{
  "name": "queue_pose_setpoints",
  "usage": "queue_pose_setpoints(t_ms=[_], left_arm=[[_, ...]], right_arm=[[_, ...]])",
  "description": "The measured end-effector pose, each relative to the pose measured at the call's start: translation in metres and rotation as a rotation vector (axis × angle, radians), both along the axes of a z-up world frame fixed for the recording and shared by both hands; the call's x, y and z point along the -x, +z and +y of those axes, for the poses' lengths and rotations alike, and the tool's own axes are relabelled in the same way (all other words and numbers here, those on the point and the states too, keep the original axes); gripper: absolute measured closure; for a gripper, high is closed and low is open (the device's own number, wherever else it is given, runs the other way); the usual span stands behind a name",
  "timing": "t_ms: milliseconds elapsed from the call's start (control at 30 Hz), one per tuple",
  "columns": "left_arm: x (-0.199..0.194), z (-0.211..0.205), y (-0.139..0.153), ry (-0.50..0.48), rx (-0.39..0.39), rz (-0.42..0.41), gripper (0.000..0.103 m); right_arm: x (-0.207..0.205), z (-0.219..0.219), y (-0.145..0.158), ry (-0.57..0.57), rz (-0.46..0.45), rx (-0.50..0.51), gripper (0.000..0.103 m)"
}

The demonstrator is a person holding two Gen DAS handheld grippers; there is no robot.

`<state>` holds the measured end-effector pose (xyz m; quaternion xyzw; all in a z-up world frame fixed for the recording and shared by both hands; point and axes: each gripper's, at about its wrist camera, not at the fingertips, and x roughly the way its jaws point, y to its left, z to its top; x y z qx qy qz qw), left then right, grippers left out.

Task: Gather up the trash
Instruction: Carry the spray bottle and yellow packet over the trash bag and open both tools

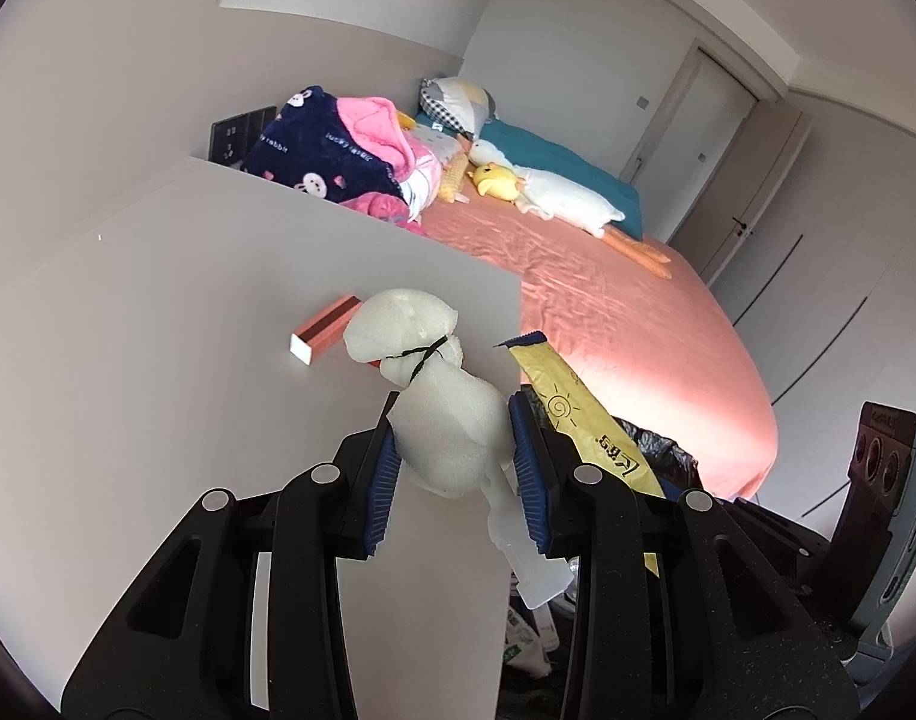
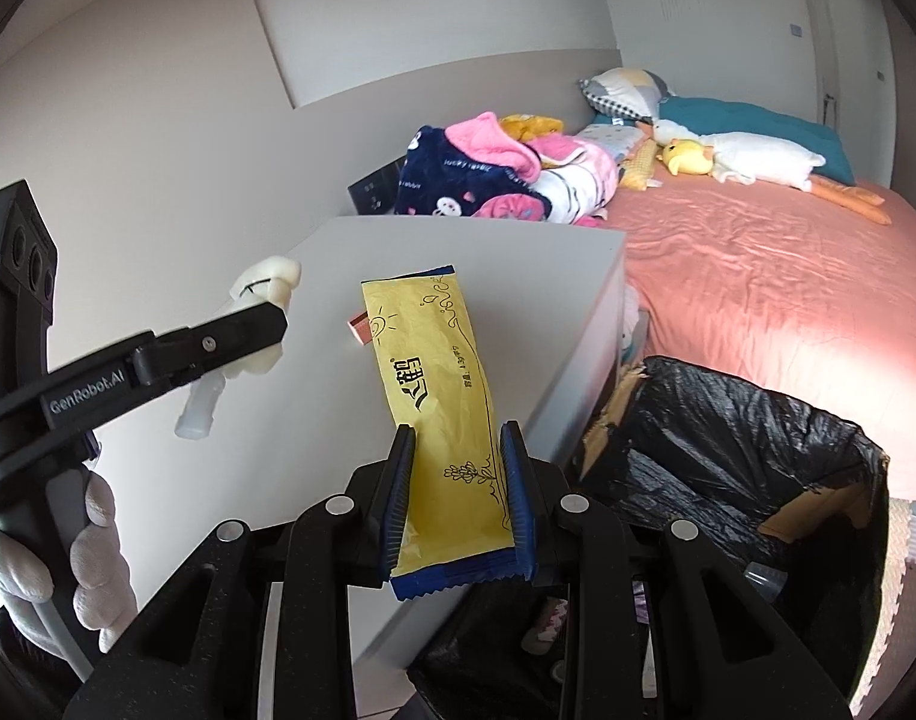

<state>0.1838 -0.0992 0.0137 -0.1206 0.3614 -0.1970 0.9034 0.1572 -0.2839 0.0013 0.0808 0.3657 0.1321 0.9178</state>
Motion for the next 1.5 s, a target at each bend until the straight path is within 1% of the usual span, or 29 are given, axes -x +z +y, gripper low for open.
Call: queue_pose_setpoints(t_ms=[467,667,1100,1300,1433,1467,1500], left_arm=[[0.02,-0.046,-0.002,-0.106,-0.005,0.008,0.069],[0.026,-0.066,-0.007,-0.158,-0.017,0.019,0.069],[0.031,-0.1,-0.012,-0.259,-0.019,0.037,0.069],[0.033,-0.113,-0.014,-0.313,-0.005,0.055,0.069],[0.031,-0.121,-0.02,-0.369,0.023,0.092,0.069],[0.031,-0.122,-0.022,-0.382,0.025,0.1,0.067],[0.031,-0.124,-0.024,-0.412,0.032,0.114,0.062]], right_arm=[[0.039,-0.047,0.011,-0.08,-0.032,-0.019,0.072],[0.051,-0.065,0.011,-0.123,-0.036,-0.02,0.072],[0.07,-0.104,0.012,-0.214,-0.037,-0.035,0.072],[0.074,-0.118,0.013,-0.245,-0.039,-0.037,0.072],[0.076,-0.127,0.013,-0.265,-0.042,-0.041,0.072],[0.076,-0.129,0.013,-0.272,-0.043,-0.044,0.072],[0.076,-0.132,0.013,-0.278,-0.042,-0.049,0.072]])
